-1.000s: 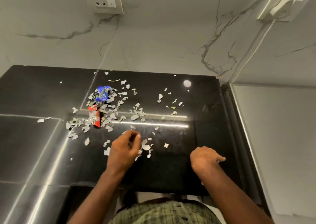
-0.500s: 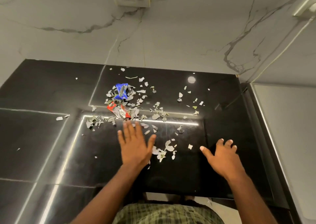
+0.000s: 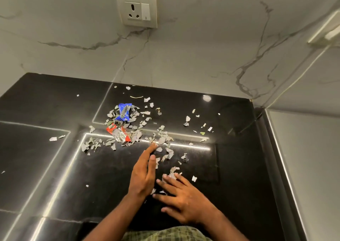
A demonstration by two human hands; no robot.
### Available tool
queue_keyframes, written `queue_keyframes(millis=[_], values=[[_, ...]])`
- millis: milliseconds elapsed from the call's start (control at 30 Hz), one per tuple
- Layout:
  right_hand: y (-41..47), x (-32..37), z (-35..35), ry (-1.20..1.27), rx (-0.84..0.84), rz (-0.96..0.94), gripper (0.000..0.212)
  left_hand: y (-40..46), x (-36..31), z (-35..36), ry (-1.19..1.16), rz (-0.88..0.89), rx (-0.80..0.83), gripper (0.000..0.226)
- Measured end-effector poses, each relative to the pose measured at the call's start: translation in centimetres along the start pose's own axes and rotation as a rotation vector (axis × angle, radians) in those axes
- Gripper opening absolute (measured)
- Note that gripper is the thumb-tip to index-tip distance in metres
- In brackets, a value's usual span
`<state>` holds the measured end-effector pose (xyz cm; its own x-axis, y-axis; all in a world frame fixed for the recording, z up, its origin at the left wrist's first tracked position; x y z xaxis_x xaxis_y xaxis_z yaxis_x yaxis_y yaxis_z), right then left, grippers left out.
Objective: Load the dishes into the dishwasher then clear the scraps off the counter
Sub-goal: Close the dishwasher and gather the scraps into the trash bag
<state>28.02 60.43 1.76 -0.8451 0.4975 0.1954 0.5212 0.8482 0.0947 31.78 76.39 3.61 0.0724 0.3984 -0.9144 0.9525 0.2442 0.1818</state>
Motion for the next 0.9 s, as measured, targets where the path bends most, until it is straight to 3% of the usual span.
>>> queue_keyframes(millis=[200,300,400,467,533,600,700,900], values=[[3.8,-5.4,-1.6,0.020,-0.002,0.175,0.045,0.5,-0.2,-0.8,-0.034,0.058,-0.048,0.042],[4.2,-6.9,-2.7,0.064,-0.130,0.229,0.042,1.4,0.1,-3.0,0.107,0.075,-0.095,0.043],[3.8,-7.7,-3.1,0.101,-0.224,0.306,0.041,3.4,2.3,-8.0,0.345,0.046,-0.264,0.045],[3.8,-8.0,-3.2,0.106,-0.247,0.336,0.043,4.9,5.0,-11.3,0.530,-0.100,-0.341,0.055],[3.6,-8.2,-3.0,0.110,-0.249,0.363,0.045,5.4,7.8,-13.4,0.598,-0.353,-0.384,0.075],[3.5,-8.4,-2.8,0.116,-0.238,0.392,0.047,6.2,8.7,-12.7,0.674,-0.452,-0.305,0.087],[3.2,-8.6,-2.8,0.117,-0.242,0.415,0.047,7.6,7.0,-8.1,0.777,-0.289,-0.106,0.088],[2.9,-8.7,-3.3,0.153,-0.298,0.433,0.048,5.5,2.3,1.5,0.674,0.001,0.180,0.069]])
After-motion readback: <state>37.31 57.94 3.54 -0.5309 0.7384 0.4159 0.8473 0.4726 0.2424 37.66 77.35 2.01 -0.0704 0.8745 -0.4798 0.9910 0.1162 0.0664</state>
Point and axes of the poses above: each hand's wrist, its own y-axis towards the middle knuckle, its own z-axis out of the palm, x = y × z, the point moved 8 cm from there along y, towards the middle knuckle, and after that the axes turned 9 degrees about z, right-handed, at the moved point
